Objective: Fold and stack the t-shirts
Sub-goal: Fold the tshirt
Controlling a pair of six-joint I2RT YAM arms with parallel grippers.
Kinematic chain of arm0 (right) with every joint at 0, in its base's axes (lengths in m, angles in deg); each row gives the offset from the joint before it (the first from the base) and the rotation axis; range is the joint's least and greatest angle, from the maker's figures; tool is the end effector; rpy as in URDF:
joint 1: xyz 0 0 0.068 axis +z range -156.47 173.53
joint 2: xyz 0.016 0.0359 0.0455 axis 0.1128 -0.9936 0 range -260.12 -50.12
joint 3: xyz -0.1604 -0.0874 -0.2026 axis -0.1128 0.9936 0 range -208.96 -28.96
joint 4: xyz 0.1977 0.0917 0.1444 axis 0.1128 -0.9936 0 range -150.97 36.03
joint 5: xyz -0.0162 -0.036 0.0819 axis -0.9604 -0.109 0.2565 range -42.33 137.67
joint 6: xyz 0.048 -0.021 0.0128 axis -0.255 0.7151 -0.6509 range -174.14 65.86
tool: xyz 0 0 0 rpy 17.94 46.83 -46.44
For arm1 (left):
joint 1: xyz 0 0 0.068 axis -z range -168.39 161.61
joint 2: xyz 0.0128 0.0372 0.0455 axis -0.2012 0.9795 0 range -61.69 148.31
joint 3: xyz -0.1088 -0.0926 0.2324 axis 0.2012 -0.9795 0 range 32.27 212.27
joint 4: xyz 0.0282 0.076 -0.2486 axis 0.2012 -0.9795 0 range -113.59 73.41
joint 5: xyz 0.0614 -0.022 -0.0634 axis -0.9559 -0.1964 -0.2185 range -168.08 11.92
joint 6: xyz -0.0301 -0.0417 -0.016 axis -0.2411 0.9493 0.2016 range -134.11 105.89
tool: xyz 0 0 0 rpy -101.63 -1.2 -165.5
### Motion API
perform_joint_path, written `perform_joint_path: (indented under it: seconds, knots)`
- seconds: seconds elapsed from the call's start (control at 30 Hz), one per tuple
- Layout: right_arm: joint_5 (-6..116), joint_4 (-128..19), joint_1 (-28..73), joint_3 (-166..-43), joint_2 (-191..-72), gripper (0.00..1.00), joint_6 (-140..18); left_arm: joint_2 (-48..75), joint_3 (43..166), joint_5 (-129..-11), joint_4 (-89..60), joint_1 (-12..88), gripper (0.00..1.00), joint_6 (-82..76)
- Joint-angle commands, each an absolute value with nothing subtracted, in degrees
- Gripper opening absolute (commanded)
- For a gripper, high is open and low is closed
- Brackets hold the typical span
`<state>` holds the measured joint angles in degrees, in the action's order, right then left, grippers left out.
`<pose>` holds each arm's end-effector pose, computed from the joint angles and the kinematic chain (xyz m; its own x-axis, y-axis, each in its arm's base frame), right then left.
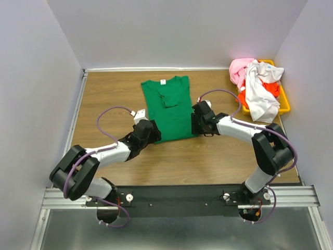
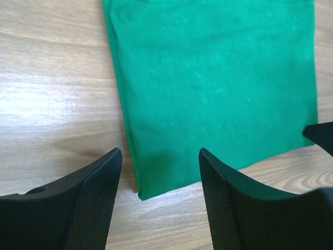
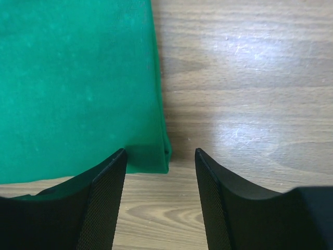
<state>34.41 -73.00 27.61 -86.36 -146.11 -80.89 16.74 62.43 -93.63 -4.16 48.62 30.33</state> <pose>0.2816 0.1808 0.1784 -0.8242 -0.0288 -0.5655 -0.0815 0.9943 0.0681 0.2155 -0.1506 0.1658 -0.6184 -0.3786 -0.6886 -0.0373 0.8894 -0.4555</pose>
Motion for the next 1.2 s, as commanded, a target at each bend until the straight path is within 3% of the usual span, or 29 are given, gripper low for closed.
perform_joint_path:
  seconds: [0.0, 0.4, 0.7, 0.83, 1.17]
  knots:
    - [36.2, -71.2, 27.2, -84.5, -145.2, 0.61, -82.3, 18.8, 62.5, -92.8, -4.1, 49.8, 0.68, 30.6]
    - [37.2, -68.0, 26.5, -81.9, -147.8, 0.52, -82.2, 18.6, 63.3, -95.3, -7.4, 50.8, 0.69, 31.6]
    - [40.5, -65.9, 26.0, -80.8, -150.3, 0.24, -82.1, 18.1, 63.7, -99.2, -11.7, 52.3, 0.68, 32.4]
    - [40.6, -65.9, 26.0, -79.9, -149.7, 0.11, -82.3, 18.3, 63.6, -99.6, -12.2, 52.7, 0.62, 33.2]
    - [40.4, -65.9, 26.0, -78.4, -148.9, 0.08, -82.4, 21.2, 63.8, -99.0, -11.8, 53.1, 0.46, 34.1]
